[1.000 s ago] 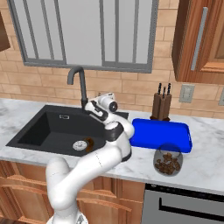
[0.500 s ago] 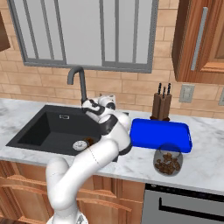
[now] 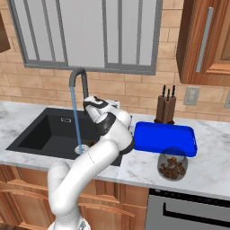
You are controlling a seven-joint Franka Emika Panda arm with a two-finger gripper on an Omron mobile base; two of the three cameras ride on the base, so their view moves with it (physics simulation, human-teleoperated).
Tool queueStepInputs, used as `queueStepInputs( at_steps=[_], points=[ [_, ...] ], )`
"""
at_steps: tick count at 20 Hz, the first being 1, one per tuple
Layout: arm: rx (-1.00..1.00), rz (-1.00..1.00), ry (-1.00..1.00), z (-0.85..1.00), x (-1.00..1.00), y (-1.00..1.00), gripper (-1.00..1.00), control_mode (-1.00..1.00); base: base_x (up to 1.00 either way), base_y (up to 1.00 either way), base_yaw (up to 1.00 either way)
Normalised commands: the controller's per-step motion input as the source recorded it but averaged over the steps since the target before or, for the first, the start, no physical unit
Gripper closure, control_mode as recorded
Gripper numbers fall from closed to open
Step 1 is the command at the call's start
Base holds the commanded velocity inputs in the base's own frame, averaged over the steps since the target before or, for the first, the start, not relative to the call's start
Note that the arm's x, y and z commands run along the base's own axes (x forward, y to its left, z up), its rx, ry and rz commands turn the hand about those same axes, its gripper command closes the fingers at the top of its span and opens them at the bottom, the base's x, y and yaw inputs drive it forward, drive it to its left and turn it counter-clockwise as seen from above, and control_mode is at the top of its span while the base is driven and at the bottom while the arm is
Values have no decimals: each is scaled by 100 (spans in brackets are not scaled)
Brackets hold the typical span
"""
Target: Pick up all produce items and place them in the sink. Turn on the sink faucet to wash them. Then turn the sink off and put them in the tray.
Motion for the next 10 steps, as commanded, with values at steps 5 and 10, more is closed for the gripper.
queueStepInputs(
  at_steps=[5,10],
  points=[
    [1,0,1,0,0,-10,100,-100,0,0,0],
    [0,2,0,0,0,2,100,-100,0,0,0]
  ],
)
